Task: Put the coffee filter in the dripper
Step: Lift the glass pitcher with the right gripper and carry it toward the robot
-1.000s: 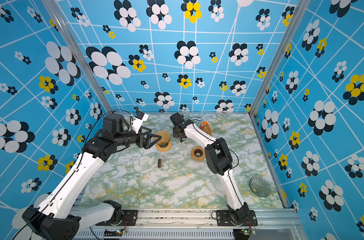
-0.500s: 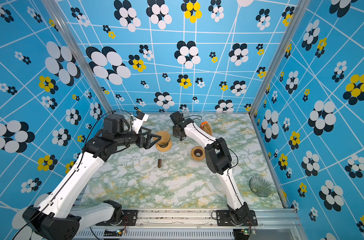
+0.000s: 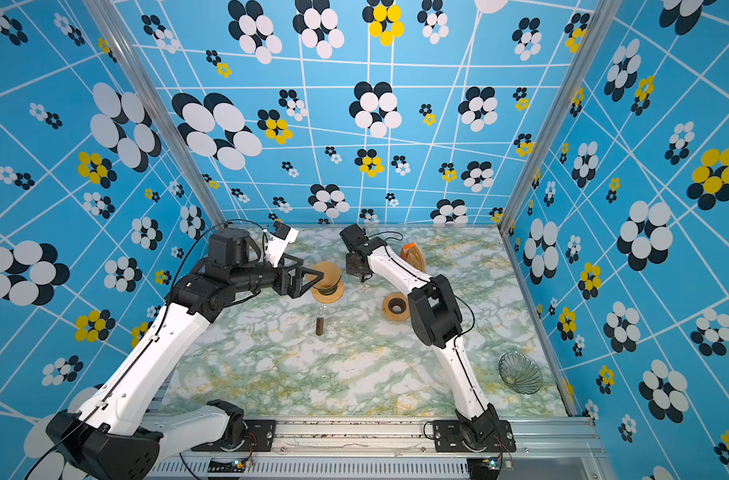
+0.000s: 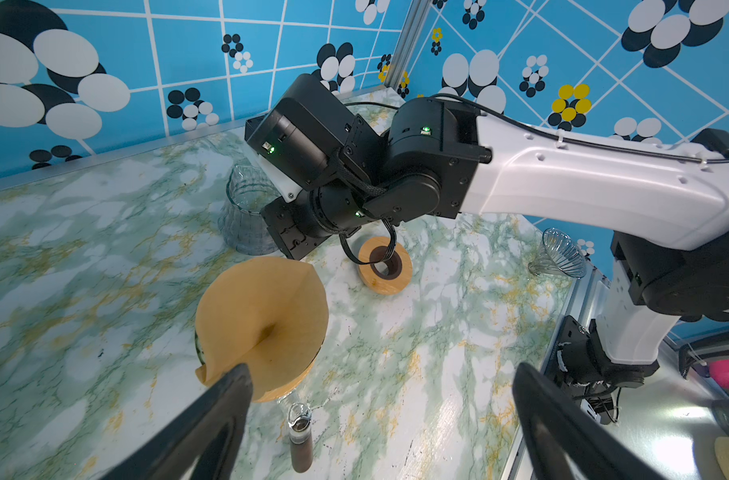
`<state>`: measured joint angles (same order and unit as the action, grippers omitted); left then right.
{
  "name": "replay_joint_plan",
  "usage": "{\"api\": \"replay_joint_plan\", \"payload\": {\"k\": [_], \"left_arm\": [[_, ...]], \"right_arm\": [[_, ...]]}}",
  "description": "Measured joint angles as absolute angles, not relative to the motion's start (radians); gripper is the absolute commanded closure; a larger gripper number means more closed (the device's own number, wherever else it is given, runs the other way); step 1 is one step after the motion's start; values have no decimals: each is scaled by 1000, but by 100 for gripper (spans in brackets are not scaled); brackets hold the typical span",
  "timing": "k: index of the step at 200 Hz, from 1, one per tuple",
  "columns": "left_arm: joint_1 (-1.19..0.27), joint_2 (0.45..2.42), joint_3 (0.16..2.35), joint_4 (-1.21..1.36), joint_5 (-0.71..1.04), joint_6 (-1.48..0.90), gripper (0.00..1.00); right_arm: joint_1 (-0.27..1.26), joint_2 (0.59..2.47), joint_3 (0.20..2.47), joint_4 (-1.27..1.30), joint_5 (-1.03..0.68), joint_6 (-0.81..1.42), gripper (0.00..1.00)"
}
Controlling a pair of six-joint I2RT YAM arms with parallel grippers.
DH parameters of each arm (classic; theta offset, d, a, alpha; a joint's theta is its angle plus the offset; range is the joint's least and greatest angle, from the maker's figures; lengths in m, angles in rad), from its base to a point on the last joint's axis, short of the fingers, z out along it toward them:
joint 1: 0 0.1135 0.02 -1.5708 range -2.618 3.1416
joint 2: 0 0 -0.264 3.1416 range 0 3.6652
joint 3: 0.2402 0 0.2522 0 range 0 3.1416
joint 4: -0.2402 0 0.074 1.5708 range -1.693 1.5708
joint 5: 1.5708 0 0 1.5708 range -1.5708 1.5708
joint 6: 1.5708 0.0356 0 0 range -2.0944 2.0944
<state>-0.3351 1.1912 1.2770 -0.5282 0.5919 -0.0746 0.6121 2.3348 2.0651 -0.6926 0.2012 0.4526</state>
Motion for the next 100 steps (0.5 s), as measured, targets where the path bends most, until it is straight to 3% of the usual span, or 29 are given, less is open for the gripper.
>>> {"api": "replay_joint_plan", "payload": {"k": [100], "left_arm": [[-335, 1191, 1277, -527, 595, -78, 1]], "right_arm": [[612, 2180, 1852, -659, 208, 396, 86]]}}
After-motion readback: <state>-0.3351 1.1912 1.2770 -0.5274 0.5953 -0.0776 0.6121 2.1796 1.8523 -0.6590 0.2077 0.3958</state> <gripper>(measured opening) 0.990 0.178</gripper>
